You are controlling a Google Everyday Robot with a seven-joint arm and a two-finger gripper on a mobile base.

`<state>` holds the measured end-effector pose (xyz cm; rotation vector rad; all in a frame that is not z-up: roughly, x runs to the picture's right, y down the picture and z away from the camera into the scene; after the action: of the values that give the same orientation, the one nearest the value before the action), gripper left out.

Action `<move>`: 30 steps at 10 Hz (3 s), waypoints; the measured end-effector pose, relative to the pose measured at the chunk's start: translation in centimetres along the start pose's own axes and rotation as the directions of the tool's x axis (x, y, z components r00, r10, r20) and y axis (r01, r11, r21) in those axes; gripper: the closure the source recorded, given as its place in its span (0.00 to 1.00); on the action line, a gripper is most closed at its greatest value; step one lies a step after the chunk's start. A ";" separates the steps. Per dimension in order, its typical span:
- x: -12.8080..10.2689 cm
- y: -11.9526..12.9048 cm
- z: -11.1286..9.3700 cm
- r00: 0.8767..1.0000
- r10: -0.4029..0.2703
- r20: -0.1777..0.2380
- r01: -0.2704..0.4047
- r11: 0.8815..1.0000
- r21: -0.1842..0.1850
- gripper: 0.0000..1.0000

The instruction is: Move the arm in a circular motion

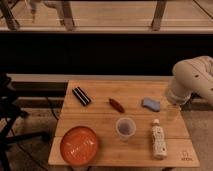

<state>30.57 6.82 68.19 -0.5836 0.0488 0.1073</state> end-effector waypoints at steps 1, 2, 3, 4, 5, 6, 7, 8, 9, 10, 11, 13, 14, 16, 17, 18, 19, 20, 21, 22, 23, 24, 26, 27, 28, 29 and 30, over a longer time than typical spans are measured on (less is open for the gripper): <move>-0.1 -1.4 0.2 1.000 0.002 -0.001 -0.002 1.000 -0.003 0.20; -0.5 -3.2 0.4 1.000 0.000 -0.008 0.000 1.000 -0.007 0.20; -1.4 -4.8 0.6 1.000 -0.013 -0.026 0.013 1.000 -0.013 0.20; -3.4 -6.1 1.0 0.999 -0.036 -0.037 0.035 0.999 -0.023 0.20; -4.8 -6.6 1.4 0.998 -0.051 -0.045 0.050 0.998 -0.031 0.20; -6.2 -7.0 1.7 0.996 -0.068 -0.049 0.066 0.997 -0.036 0.20; -8.7 -7.3 2.2 0.993 -0.103 -0.051 0.101 0.994 -0.045 0.20; -10.7 -7.1 2.2 0.990 -0.131 -0.043 0.128 0.990 -0.050 0.20; -12.3 -6.5 2.2 0.986 -0.158 -0.043 0.156 0.986 -0.054 0.20; -13.6 -6.0 1.9 0.982 -0.184 -0.043 0.182 0.982 -0.045 0.20; -15.9 -4.8 1.3 0.972 -0.233 -0.036 0.232 0.972 -0.034 0.20; -17.9 -1.7 0.3 0.956 -0.292 -0.032 0.292 0.956 -0.019 0.20; -18.6 0.5 -0.2 0.948 -0.316 -0.030 0.315 0.949 -0.018 0.20; -18.0 4.4 -0.8 0.947 -0.319 -0.035 0.319 0.948 -0.021 0.20; -16.8 6.5 -1.0 0.953 -0.300 -0.032 0.299 0.954 -0.026 0.20; -15.2 7.7 -1.0 0.962 -0.272 -0.032 0.272 0.962 -0.026 0.20; -13.5 8.4 -1.1 0.970 -0.240 -0.034 0.239 0.971 -0.026 0.20; -11.1 8.9 -1.0 0.979 -0.199 -0.040 0.198 0.980 -0.024 0.20; -8.8 9.3 -0.9 0.987 -0.154 -0.048 0.153 0.988 -0.022 0.20; -6.3 9.4 -0.8 0.993 -0.105 -0.059 0.104 0.994 -0.019 0.20; -4.2 9.2 -0.7 0.996 -0.062 -0.068 0.061 0.998 -0.015 0.20; -1.8 8.9 -0.5 0.997 -0.012 -0.077 0.012 1.000 -0.010 0.20; 1.8 7.8 -0.3 0.993 0.072 -0.091 -0.072 0.997 -0.001 0.20; 3.3 6.2 -0.2 0.989 0.108 -0.103 -0.108 0.994 0.003 0.20; 4.0 4.5 -0.2 0.985 0.125 -0.117 -0.125 0.992 0.005 0.20; 4.2 2.5 -0.3 0.983 0.130 -0.130 -0.130 0.991 0.008 0.20; 3.7 0.5 -0.3 0.981 0.131 -0.141 -0.130 0.991 0.012 0.20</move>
<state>34.23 7.41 67.34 -0.5848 0.2250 0.1932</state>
